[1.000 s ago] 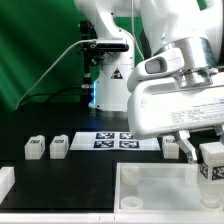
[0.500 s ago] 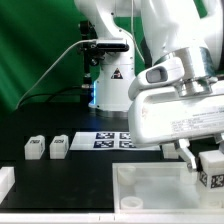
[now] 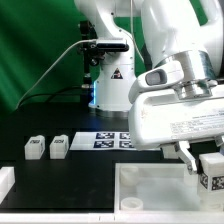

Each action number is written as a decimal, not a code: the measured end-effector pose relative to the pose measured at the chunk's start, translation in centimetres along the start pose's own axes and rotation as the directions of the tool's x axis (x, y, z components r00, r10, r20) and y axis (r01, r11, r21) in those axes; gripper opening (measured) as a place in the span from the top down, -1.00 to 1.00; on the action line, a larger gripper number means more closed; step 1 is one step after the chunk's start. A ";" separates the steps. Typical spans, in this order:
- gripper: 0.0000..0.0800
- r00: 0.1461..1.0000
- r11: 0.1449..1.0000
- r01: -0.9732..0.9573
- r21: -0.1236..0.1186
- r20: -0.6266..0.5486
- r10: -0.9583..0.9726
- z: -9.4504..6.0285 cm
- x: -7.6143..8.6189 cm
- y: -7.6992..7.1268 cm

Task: Assemble one leg

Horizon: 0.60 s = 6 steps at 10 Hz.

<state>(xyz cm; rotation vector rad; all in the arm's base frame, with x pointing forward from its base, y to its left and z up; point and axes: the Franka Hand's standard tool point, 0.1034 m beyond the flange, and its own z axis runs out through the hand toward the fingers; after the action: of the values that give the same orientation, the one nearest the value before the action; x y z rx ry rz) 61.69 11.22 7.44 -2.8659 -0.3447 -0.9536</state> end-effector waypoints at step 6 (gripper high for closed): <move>-0.62 1.000 1.000 0.000 0.000 0.000 0.000 0.0 0.0 0.0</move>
Offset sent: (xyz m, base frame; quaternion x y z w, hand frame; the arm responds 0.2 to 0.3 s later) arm 0.0000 0.0000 0.0000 0.0000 0.0000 0.0000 1.0000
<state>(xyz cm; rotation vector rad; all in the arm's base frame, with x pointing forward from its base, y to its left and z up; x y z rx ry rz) 61.69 11.22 7.44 -2.8659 -0.3447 -0.9536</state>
